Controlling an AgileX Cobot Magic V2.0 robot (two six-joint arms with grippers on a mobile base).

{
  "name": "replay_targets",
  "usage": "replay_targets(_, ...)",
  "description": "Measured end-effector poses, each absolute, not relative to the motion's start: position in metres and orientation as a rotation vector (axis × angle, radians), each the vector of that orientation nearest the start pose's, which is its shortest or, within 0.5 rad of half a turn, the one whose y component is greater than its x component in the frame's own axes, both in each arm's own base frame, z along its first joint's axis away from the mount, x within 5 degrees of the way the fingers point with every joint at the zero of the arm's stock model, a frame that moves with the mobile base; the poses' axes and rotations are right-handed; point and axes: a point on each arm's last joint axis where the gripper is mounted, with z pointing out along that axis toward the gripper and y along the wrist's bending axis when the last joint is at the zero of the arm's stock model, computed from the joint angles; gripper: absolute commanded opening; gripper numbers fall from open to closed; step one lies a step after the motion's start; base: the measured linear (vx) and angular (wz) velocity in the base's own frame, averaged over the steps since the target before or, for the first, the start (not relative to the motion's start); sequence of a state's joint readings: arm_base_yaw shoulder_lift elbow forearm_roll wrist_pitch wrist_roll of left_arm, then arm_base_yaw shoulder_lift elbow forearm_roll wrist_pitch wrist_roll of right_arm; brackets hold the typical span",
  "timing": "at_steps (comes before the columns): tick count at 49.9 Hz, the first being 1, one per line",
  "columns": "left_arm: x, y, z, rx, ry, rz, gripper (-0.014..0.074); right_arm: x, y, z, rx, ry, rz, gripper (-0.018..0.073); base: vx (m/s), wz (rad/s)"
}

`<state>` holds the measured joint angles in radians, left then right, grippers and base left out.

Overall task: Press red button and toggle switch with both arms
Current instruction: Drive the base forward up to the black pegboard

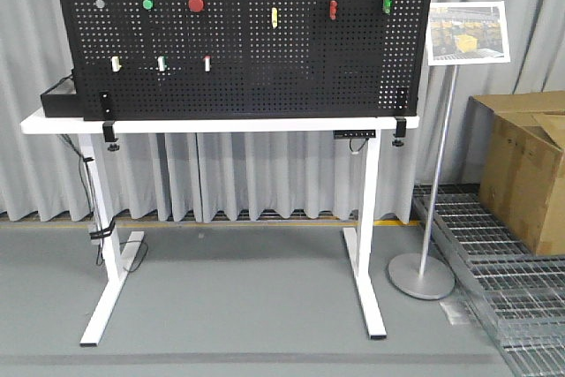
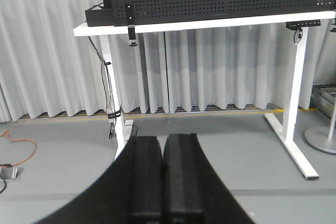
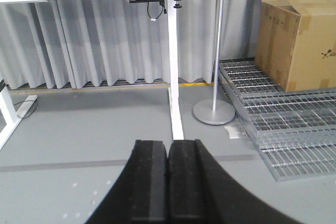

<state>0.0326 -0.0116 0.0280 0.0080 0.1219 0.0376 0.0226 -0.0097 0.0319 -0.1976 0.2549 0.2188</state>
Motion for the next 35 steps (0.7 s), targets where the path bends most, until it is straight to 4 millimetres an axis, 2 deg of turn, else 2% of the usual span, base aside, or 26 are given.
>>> replay_targets(35, 0.0566, 0.0019, 0.1933, 0.01, 1.622, 0.061, 0.0002, 0.0554, -0.0033, 0.1803, 0.04, 1.755, -0.007, 0.0, 0.4, 0.04)
